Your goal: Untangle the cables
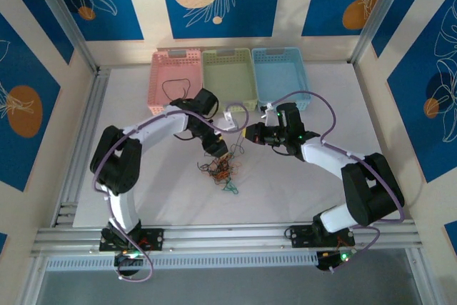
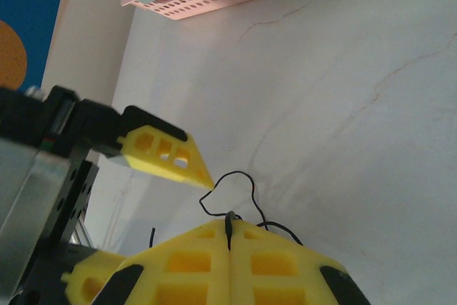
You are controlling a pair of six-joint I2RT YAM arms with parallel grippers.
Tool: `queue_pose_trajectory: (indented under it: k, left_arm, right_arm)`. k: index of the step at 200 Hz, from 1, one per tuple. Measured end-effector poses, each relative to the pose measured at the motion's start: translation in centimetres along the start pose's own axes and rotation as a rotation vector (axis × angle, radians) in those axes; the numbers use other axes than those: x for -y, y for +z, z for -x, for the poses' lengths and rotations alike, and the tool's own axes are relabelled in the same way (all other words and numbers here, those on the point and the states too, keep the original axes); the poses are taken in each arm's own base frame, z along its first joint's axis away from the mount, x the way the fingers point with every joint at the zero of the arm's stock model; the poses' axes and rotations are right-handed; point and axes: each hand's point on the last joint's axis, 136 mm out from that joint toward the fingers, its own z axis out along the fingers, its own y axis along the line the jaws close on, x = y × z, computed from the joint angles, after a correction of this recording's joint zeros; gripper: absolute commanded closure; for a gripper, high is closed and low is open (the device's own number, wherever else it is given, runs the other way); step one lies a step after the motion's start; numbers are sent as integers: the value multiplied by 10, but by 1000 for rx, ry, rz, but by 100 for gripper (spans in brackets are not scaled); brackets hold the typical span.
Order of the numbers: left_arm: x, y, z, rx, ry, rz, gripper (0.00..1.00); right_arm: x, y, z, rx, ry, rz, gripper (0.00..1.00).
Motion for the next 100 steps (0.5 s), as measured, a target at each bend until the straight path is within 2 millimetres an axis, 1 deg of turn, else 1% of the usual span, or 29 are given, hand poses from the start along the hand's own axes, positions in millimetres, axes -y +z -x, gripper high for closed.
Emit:
queue_pose_trajectory:
  k: [39,70,85,100]
  left_arm:
    - [5,11,-7,-9,-29,-74,41]
    - [1,22,-15,-10,-87,-130,44]
    - [-2,22,-16,-6,-102,-135,47]
    - [-3,21,-16,0,-107,-138,52]
  right_arm:
    - [0,0,0,0,0,0,100]
    - [0,0,0,0,0,0,100]
    - [0,0,0,0,0,0,100]
    - [0,0,0,0,0,0,100]
